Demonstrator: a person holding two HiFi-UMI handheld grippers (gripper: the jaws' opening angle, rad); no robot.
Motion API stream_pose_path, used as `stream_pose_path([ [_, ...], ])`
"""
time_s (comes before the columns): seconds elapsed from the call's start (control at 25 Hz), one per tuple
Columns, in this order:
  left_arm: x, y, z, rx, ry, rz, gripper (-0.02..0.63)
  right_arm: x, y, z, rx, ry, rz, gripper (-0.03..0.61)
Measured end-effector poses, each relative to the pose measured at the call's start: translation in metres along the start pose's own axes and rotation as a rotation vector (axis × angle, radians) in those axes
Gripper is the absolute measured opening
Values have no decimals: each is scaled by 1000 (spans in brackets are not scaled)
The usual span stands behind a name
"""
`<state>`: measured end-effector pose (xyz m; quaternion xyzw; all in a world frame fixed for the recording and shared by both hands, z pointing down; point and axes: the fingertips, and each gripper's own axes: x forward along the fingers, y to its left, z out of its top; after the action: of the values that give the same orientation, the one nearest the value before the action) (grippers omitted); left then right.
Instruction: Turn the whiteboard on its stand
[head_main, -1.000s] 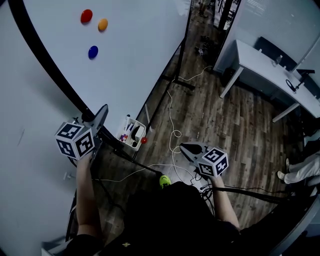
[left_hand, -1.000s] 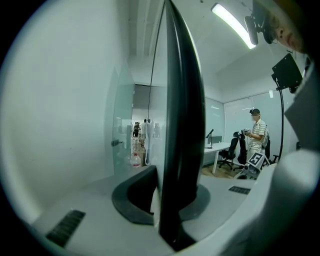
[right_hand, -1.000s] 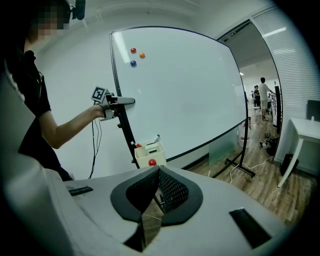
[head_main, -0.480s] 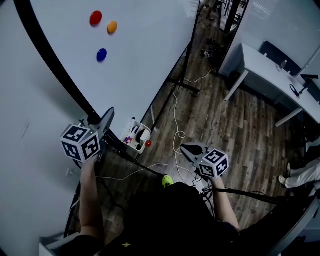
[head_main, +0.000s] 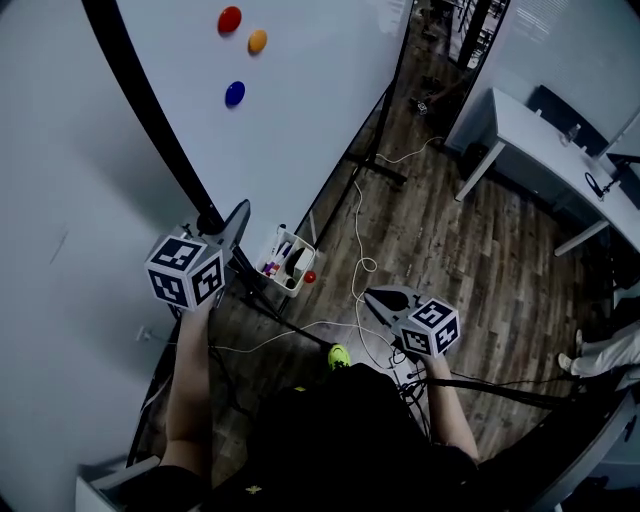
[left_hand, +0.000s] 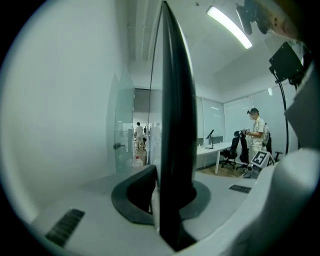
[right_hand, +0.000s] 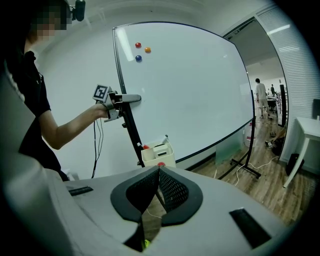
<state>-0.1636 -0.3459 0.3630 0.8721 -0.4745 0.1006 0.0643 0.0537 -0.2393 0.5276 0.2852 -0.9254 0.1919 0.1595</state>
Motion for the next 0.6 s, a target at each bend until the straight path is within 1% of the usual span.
stream_pose_path([
  [0.08, 1, -2, 1, 71, -13, 17, 61, 2, 7, 2, -5, -2, 3, 0],
  [0.16, 1, -1, 1, 106, -37, 36, 69, 6, 15, 2, -13, -1, 11, 0],
  [0.28, 0, 0, -2, 96, -72, 53, 75, 10, 29, 1, -26, 0, 23, 0],
  [0.36, -4, -1, -7, 95, -77, 62, 143, 11, 38, 1, -34, -1, 25, 0],
  [0.44, -12, -2, -11, 90, -85, 73, 173, 10, 47, -1, -40, -2, 25, 0],
  [0.6, -38, -8, -15, 92, -100, 84, 175, 3, 68, -8, -47, -4, 16, 0],
])
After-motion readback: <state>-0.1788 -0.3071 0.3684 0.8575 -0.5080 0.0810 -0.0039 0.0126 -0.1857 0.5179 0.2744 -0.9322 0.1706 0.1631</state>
